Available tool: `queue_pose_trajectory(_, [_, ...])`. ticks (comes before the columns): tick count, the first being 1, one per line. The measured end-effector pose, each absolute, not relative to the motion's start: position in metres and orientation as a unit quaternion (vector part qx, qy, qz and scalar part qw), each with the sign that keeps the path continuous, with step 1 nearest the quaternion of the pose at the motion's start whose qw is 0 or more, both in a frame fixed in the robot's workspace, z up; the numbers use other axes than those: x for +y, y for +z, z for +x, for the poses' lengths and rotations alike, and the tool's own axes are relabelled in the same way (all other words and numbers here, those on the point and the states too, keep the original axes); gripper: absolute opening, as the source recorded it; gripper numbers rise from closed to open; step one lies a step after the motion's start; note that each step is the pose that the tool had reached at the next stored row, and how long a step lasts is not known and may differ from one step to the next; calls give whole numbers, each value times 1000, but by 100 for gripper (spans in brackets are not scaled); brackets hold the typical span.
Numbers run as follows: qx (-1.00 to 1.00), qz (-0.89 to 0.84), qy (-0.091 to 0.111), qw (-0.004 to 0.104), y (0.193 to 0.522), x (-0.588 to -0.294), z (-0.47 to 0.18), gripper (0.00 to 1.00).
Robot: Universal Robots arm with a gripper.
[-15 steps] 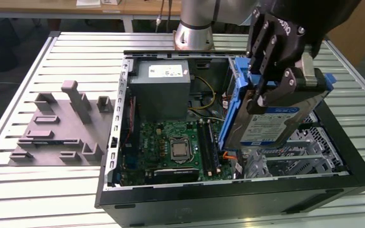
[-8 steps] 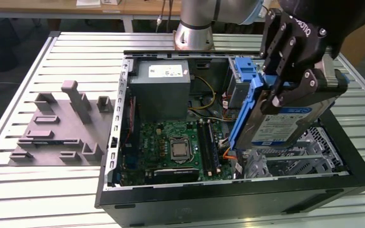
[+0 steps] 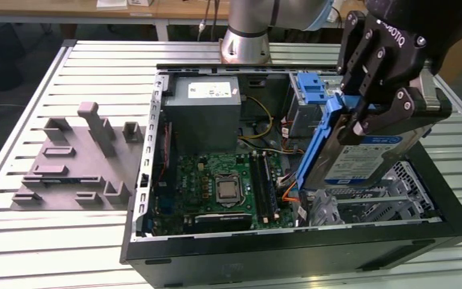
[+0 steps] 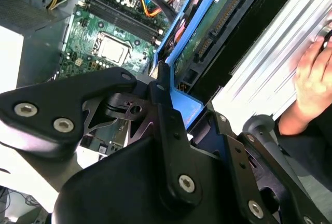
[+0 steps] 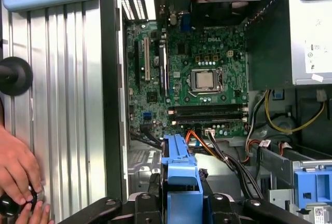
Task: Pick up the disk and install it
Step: 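Insert the disk into the insertion slot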
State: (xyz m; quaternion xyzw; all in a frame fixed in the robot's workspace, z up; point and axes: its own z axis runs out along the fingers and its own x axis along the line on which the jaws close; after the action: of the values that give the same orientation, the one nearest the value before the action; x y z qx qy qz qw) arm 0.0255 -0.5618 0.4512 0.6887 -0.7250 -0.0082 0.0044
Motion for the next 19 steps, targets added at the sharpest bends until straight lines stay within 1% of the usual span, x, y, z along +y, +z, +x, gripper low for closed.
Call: queue_pose_trajectory(19, [-725, 689, -8, 4, 446, -562, 67, 37])
